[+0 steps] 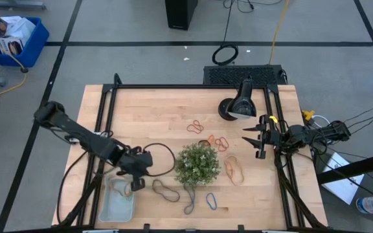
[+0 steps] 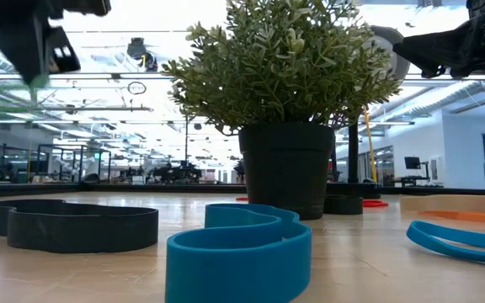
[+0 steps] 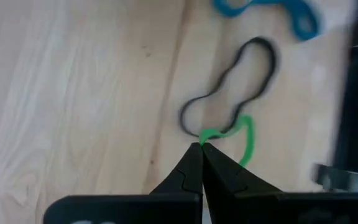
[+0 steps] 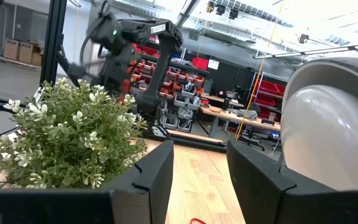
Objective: Pick and place rubber bands into bin
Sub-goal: Put the green rubber band into the blue bin
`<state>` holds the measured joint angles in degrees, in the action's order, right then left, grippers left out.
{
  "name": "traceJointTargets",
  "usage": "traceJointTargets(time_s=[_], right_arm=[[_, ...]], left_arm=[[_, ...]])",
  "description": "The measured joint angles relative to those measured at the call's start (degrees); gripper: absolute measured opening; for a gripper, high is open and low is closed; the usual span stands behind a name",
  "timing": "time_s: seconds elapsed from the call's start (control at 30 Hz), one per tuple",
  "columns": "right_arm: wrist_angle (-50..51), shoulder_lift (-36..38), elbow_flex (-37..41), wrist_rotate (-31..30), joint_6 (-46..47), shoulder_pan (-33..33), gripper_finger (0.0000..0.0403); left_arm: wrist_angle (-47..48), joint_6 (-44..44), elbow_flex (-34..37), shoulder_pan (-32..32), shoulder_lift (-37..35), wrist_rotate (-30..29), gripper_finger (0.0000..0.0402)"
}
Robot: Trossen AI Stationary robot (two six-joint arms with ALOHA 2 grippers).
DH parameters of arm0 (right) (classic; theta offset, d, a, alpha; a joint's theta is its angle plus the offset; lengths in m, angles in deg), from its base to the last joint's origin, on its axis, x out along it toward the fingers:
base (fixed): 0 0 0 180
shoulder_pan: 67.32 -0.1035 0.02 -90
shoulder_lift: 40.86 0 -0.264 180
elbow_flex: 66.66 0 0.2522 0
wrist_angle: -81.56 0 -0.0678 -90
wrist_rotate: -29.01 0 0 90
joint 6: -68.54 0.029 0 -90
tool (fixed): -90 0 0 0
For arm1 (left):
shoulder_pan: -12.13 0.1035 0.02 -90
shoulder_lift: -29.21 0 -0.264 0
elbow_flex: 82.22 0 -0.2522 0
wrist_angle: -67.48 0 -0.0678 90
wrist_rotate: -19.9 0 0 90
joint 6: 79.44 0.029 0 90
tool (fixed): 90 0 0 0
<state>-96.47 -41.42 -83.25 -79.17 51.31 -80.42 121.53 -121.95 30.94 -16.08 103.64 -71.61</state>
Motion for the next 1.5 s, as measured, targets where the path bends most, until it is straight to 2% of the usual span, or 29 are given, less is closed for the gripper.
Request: traceJointTargets(time_s=[0.23,0.47,0.8,1.3,1.5], right_arm=[[-0.1,0.0,0.0,0.0,0.0,0.0,0.0146],[0.0,0.0,0.0,0.0,0.0,0.0,0.0146],[0.0,0.0,0.0,0.0,0.0,0.0,0.0146],[0.1,0.0,0.0,0.0,0.0,0.0,0.0146],[0.1,0.0,0.0,0.0,0.0,0.0,0.0146]], left_arm=[[0.0,-0.5,-0.1,0.0,-7.8,2.4,0.0006],[1.6,-3.3,-0.1,-0.4,-11.0,11.6,0.0004],[15.7,-20.0,-0.1,-3.8,-10.9,12.1,0.0007],[17.0,-27.7,0.6,-10.7,-1.1,11.9,0.0007],[16.6,-28.2,0.6,-11.8,4.0,8.6,0.0012]])
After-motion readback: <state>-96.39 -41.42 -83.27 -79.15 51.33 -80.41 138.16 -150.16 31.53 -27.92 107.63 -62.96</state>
